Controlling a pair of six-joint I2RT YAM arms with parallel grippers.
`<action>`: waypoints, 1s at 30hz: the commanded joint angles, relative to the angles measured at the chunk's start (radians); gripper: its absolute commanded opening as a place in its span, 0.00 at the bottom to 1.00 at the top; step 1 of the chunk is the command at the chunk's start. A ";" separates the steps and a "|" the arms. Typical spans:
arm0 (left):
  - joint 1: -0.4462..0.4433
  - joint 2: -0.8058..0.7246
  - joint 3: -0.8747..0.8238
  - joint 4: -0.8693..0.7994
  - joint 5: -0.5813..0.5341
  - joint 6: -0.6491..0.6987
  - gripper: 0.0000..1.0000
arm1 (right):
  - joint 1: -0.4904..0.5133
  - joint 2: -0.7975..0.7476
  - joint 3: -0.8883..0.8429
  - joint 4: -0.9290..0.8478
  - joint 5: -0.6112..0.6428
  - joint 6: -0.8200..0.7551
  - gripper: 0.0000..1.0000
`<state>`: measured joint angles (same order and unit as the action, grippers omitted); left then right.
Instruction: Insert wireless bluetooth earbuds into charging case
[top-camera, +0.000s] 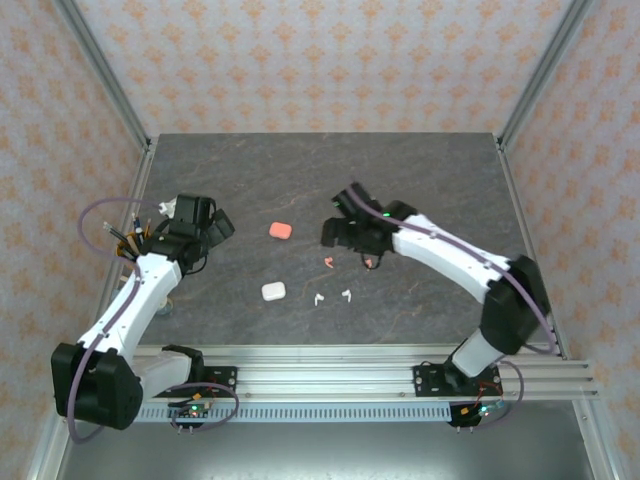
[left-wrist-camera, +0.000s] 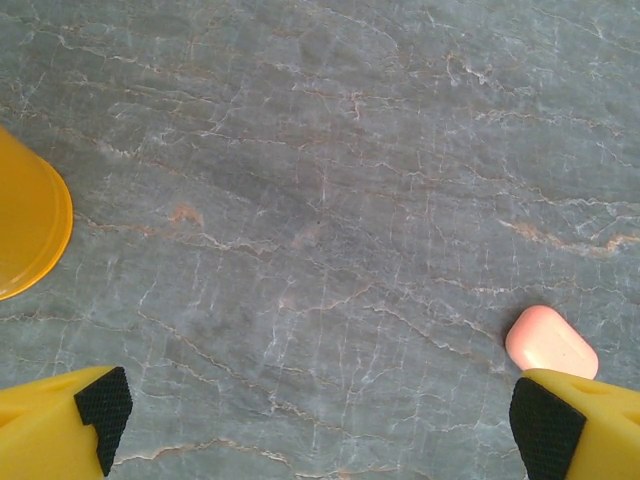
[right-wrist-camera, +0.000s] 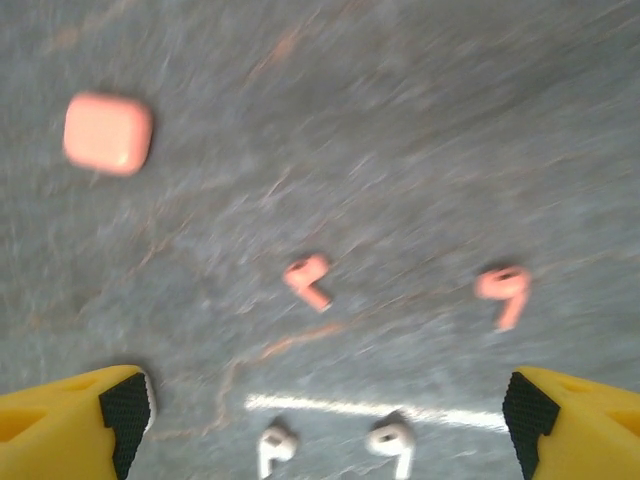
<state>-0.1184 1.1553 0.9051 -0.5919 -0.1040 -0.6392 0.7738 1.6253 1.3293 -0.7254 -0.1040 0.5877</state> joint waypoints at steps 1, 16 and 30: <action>0.031 0.061 0.080 -0.070 0.005 -0.010 1.00 | 0.095 0.124 0.113 -0.086 0.046 0.087 0.93; 0.235 0.201 0.128 -0.025 0.138 0.014 1.00 | 0.318 0.664 0.722 -0.390 0.112 0.115 0.97; 0.254 0.193 0.119 -0.008 0.162 0.035 1.00 | 0.345 0.775 0.801 -0.418 0.101 0.116 0.95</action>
<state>0.1272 1.3575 1.0039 -0.6022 0.0490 -0.6205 1.1065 2.3783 2.0953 -1.0981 -0.0292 0.6880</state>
